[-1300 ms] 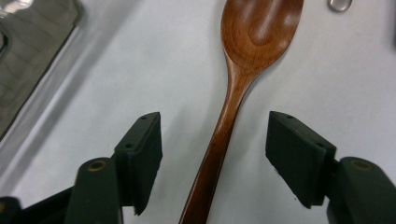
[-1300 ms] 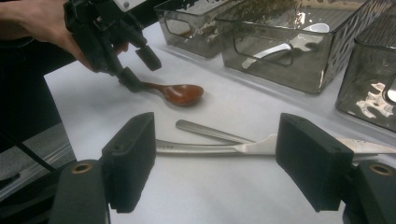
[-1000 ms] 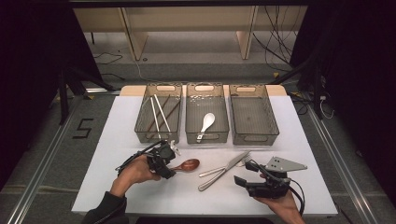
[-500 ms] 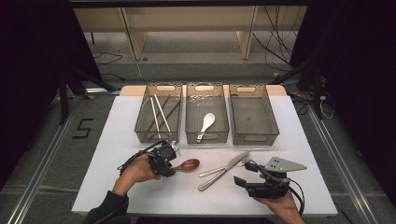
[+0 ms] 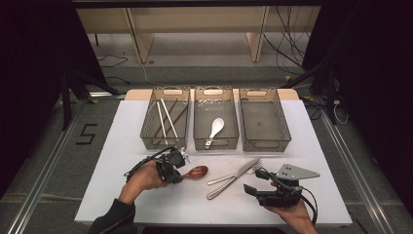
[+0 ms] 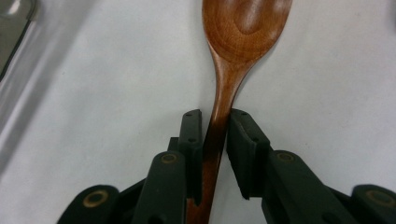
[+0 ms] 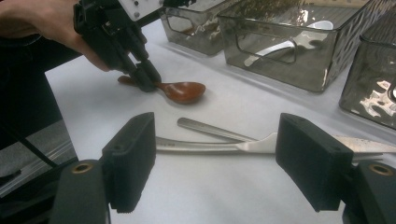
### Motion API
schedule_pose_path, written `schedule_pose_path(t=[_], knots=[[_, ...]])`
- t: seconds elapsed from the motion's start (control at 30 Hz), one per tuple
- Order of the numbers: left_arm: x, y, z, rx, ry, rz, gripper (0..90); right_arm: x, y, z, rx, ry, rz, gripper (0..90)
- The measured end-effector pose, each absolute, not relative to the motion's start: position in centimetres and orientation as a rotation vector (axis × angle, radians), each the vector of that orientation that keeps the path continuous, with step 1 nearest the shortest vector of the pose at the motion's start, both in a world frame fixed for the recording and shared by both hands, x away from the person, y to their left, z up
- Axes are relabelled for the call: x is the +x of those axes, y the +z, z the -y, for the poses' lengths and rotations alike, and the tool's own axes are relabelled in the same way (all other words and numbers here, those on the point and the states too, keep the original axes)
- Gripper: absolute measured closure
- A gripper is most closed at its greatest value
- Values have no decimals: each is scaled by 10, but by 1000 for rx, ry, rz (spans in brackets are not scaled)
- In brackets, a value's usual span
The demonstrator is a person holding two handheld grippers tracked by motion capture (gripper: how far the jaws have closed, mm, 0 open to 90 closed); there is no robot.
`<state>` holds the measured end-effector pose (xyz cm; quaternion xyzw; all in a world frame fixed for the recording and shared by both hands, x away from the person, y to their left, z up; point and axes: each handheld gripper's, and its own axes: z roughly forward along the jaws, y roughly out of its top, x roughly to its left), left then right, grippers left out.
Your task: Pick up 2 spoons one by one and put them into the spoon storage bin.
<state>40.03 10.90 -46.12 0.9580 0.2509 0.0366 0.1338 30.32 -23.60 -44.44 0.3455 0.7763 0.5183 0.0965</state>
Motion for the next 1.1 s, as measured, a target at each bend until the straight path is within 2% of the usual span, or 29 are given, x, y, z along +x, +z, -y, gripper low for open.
schedule_pose_path(t=[0.3,1.1], knots=[[398,-462,-108,2769,114,-710,801,303,-444,236,1024,1538,-2299,299],[399,-434,-113,2647,133,-719,806,303,-444,238,1033,1544,-2287,299]])
